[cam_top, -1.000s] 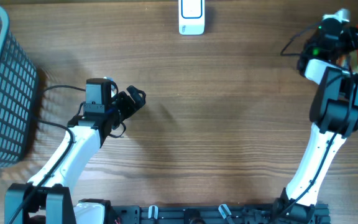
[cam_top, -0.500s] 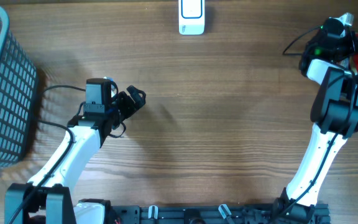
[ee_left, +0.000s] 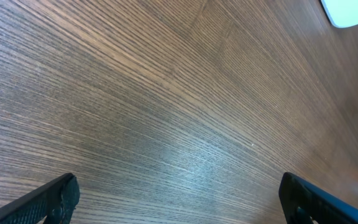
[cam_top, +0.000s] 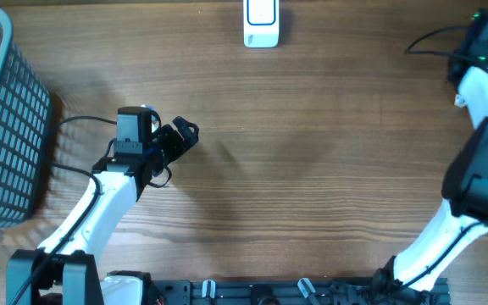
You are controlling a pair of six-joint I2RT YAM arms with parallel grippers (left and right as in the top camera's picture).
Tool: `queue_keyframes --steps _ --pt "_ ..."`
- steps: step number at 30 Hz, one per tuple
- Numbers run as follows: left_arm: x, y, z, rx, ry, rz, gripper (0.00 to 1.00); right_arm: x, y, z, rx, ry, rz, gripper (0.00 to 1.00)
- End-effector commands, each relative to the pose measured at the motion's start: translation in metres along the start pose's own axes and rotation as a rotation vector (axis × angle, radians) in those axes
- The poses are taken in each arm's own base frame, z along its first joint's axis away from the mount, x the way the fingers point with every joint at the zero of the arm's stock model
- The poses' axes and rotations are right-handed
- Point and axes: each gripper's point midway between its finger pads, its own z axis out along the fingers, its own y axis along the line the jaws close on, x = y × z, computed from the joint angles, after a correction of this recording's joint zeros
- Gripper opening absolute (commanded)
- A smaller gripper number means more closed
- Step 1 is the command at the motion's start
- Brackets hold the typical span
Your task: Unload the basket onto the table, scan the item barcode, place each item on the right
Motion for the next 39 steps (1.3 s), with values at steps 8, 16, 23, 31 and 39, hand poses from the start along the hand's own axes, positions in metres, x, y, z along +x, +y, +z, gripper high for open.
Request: queue_keyframes --steps 8,16,23,31,39 --pt "-0.003 0.000 -0.002 -0.001 -0.012 0.014 1.00 -0.038 -0.032 -0.074 -0.330 -0.192 0.429 1.00" --pt "-0.003 0.000 -0.002 -0.001 -0.012 0.014 1.00 -0.076 -0.035 -0.191 -0.885 -0.395 0.669 1.00" --pt "-0.003 0.000 -0.002 -0.001 -0.012 0.014 1.00 -0.036 -0.029 -0.315 -1.413 -0.274 0.705 1.00" --pt "-0.003 0.000 -0.002 -0.001 -0.012 0.014 1.00 0.052 -0.003 -0.392 -1.561 -0.162 0.333 1.00" --pt "-0.003 0.000 -0.002 -0.001 -0.012 0.014 1.00 0.128 -0.001 -0.429 -1.598 -0.044 0.234 1.00"
